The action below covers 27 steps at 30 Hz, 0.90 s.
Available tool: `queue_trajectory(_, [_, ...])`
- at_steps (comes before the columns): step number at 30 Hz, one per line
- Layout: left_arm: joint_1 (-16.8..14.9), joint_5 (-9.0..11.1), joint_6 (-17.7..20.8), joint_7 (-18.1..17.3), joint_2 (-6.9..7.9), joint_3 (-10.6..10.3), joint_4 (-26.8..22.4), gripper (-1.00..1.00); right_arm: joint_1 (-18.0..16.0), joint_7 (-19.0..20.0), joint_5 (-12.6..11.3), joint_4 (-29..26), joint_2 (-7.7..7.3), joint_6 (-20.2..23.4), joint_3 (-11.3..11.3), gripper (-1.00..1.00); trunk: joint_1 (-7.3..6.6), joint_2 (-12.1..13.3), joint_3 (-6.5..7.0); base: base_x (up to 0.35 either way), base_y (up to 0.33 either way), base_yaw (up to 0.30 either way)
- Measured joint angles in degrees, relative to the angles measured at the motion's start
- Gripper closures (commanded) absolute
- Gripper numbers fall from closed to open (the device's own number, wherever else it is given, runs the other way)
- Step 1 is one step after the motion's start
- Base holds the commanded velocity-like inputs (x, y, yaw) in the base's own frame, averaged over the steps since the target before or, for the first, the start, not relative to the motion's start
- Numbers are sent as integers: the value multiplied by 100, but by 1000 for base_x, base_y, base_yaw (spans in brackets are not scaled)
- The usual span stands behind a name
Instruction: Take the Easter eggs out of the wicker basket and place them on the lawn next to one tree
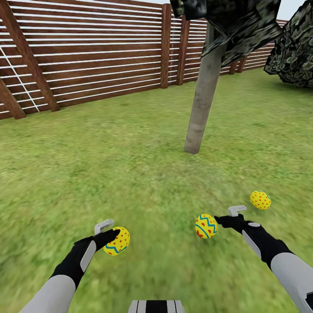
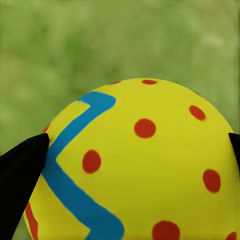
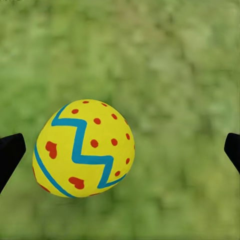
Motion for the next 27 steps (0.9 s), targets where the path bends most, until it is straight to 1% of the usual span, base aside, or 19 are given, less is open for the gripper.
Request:
queue_trajectory(6, [1, 2, 1, -4, -18, -10, 9, 100, 0, 1, 0, 0, 0, -2, -6, -100, 0, 0, 0, 0, 0, 0])
queue_trajectory(17, [1, 2, 10, 5, -38, -16, 33, 100, 1, -12, 0, -52, 2, -15, -10, -100, 29, -14, -243, 0, 0, 0])
queue_trajectory(20, [1, 1, 9, 5, -47, -18, 39, 100, 0, -46, -25, -298, 1, -57, -53, -100, 36, -18, -310, 0, 0, 0])
queue_trajectory(27, [1, -4, 1, 5, -47, -16, 39, 100, 0, -42, -56, -352, 0, -37, -61, -100, 55, -28, -465, 0, 0, 0])
